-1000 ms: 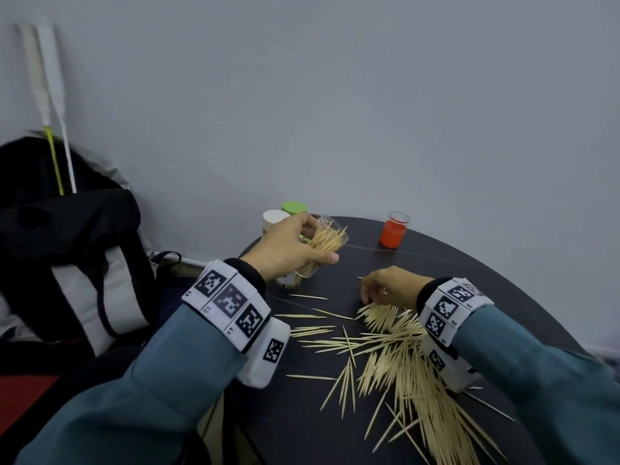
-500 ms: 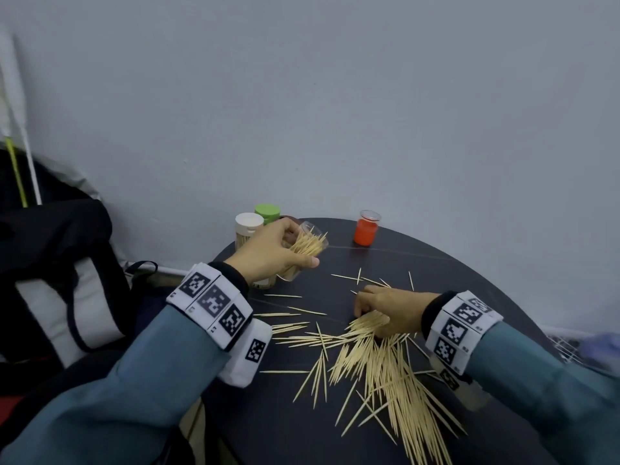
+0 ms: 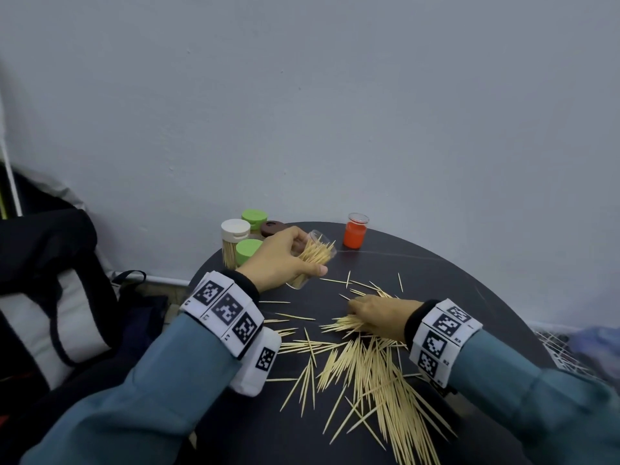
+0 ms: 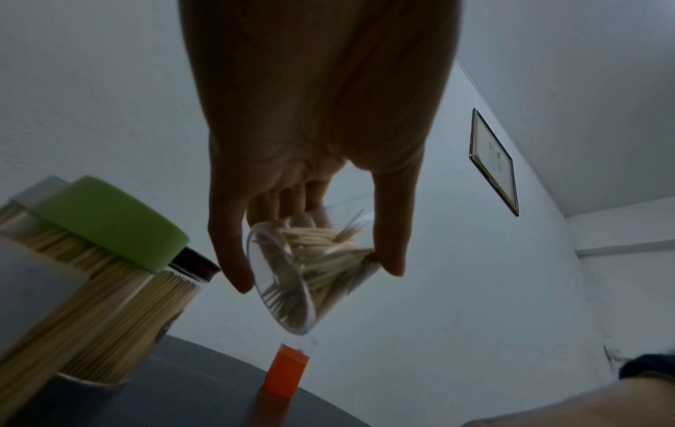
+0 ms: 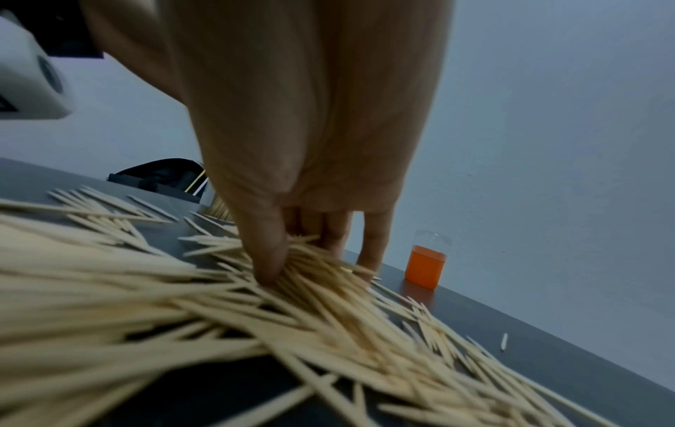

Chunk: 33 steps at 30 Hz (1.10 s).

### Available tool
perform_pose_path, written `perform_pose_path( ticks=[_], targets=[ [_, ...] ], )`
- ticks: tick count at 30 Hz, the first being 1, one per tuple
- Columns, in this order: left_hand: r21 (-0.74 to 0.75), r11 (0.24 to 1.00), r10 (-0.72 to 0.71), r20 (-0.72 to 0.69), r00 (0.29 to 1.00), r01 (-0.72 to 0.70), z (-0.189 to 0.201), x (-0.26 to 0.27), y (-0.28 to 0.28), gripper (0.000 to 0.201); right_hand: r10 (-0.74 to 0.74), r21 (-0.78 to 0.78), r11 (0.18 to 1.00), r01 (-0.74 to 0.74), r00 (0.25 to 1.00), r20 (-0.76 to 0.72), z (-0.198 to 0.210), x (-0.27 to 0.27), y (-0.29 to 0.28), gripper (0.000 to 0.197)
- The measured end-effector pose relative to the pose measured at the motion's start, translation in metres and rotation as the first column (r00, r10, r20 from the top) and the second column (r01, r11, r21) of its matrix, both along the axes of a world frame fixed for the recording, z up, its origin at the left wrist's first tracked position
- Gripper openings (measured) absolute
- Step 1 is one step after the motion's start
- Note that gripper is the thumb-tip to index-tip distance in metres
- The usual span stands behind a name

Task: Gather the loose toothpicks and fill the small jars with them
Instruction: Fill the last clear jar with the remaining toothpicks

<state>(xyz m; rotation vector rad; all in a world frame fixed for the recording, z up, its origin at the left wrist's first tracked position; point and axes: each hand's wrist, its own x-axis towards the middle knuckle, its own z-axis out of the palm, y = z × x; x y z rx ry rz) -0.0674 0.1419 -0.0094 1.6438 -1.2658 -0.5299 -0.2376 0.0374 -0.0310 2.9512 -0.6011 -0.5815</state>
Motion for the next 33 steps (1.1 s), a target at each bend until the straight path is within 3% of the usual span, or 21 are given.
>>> perform_pose_path(
  ticks=[8,17,22,26,33],
  targets=[
    [0.032,0.999,0.003,-0.006,1.0,-0.003,0.001,-0.008,-0.004,0.042,-0.023,-0.04,0.999,0.023,1.0,0.012,-0.002,0.002,0.0,0.036],
    [0.039,0.999,-0.005,-0.002,1.0,0.005,0.0,-0.009,-0.006,0.044,-0.145,0.09,0.986,0.143,0.989,0.026,-0.001,0.004,-0.001,0.04],
    [0.042,0.999,-0.014,-0.006,1.0,0.014,0.001,-0.01,-0.006,0.043,-0.127,0.094,0.988,0.121,0.99,0.067,0.0,0.004,0.001,0.032],
    [0.05,0.999,-0.017,0.005,1.0,0.017,0.002,-0.013,-0.005,0.044,-0.113,0.081,0.991,0.104,0.986,0.12,0.0,0.003,0.001,0.037],
    [0.06,0.998,-0.021,0.034,0.999,0.018,0.004,-0.016,-0.005,0.044,-0.194,0.208,0.967,0.146,0.954,0.23,0.004,0.0,-0.003,0.014]
  ],
)
